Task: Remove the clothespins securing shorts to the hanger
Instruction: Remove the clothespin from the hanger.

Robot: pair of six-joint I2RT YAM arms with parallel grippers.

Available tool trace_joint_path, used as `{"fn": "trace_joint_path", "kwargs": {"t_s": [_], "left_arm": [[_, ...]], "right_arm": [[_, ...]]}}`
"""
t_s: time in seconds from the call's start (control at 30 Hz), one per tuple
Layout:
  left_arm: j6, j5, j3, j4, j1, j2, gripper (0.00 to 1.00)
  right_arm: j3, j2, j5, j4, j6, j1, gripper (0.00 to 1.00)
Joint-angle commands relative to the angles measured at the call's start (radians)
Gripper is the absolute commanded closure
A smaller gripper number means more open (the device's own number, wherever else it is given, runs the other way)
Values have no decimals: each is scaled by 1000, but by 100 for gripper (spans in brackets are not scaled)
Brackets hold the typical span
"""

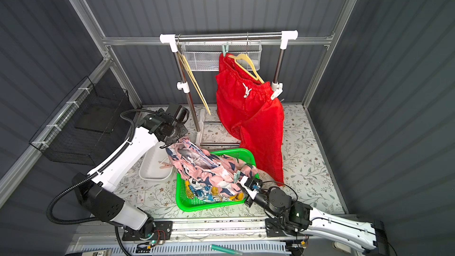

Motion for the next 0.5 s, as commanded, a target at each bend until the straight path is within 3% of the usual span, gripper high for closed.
{"fn": "trace_joint_path", "kwargs": {"t_s": [0.0, 0.23, 0.47], "left_arm": [[41, -43, 55, -40, -3, -20, 81], [118, -37, 160, -88, 15, -6, 82], [198, -59, 164, -111, 86, -13, 82]], "right_arm": [[-2, -3, 34, 43, 1, 3, 100], [-1, -2, 45, 39, 6, 3, 100], [1, -6, 64, 31, 13, 2, 100]]}}
